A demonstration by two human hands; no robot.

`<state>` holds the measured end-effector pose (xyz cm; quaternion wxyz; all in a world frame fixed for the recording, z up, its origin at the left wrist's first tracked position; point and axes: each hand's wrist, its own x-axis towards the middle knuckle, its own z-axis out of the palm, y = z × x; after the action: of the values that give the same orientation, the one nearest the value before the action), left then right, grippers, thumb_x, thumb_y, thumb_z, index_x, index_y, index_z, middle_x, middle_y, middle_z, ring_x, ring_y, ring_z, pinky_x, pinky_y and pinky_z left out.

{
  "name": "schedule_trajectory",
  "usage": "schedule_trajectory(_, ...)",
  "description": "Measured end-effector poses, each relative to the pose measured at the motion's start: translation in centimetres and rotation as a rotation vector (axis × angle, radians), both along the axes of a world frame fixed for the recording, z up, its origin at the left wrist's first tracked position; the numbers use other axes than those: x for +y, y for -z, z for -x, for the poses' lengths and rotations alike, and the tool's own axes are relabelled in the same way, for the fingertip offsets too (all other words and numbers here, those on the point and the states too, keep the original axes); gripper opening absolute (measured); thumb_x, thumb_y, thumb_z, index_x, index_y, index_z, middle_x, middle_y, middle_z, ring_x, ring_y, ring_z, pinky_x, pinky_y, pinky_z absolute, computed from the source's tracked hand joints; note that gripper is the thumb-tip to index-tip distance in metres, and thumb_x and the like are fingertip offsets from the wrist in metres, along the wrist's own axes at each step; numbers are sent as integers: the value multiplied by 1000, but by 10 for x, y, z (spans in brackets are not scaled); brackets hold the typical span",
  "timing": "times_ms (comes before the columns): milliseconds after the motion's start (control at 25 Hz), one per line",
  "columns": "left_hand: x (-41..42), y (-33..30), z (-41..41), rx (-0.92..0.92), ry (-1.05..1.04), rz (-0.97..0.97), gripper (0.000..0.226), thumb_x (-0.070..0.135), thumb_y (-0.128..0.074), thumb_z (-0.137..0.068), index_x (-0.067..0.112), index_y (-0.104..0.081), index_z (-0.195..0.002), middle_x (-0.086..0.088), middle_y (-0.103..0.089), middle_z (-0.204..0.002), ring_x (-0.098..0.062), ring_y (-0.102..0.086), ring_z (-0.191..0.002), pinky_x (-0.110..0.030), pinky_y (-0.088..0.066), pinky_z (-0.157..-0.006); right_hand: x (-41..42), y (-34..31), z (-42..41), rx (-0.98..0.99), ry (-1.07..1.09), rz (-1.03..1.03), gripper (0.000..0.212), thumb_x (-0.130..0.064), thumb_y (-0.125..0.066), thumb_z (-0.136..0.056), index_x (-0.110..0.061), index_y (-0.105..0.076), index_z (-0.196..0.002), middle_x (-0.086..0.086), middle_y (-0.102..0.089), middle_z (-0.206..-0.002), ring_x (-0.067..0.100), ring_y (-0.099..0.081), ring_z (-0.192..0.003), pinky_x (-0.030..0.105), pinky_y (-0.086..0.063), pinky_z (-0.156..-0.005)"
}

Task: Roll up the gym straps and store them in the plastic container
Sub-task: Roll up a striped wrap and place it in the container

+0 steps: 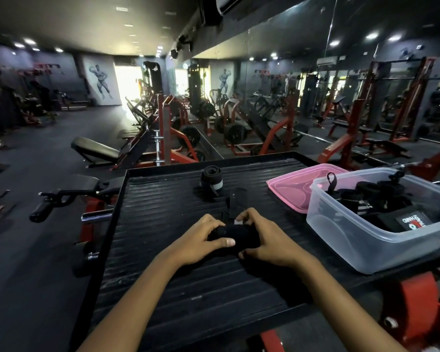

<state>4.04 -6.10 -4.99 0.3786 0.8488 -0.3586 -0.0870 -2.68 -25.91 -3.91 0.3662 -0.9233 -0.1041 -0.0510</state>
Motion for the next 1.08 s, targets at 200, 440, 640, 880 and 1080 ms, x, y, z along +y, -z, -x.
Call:
schedule_trajectory(200, 1, 2, -1, -33, 35, 39, 57, 42, -66, -86, 40, -34, -133, 13, -44, -121, 2, -48, -101, -13, -40, -79, -3, 0, -5, -55, 138, 54, 43, -32, -83, -70, -16, -56, -99, -9, -56, -92, 7, -55, -84, 11, -37, -68)
schedule_trajectory(440, -8, 14, -7, -288, -51, 55, 53, 28, -63, -91, 29, -43, -140, 15, -31, -128, -4, -32, -122, -19, -34, -101, -7, -9, -20, 109, 202, 167, 34, -49, -59, -89, -21, -55, -69, -4, -44, -87, 12, -51, -82, 18, -38, -69)
schedule_trajectory(640, -12, 15, -10, -375, -82, -11, 55, 31, -55, -95, 21, -36, -146, 9, -36, -132, -7, -35, -122, -17, -27, -103, -5, 3, -21, -93, 139, 195, 48, -49, -61, -87, -20, -49, -123, -1, -47, -118, 16, -44, -114, 32, -40, -99)
schedule_trajectory(880, -13, 11, -7, -177, -71, 72, 65, 25, -70, -86, 23, -39, -144, 13, -39, -128, -5, -45, -113, -25, -42, -102, -12, 1, -21, -142, 59, 178, 49, -23, -78, -72, -21, -51, -112, -1, -56, -111, 13, -54, -104, 35, -47, -92)
schedule_trajectory(1080, -23, -14, -4, 409, -245, 497, 60, 21, -77, -79, 19, -49, -132, -4, -58, -127, -19, -65, -107, -30, -56, -88, -14, -8, -23, -293, 108, -216, 46, -10, -81, -70, -17, -62, -111, -5, -66, -109, 8, -61, -104, 22, -47, -92)
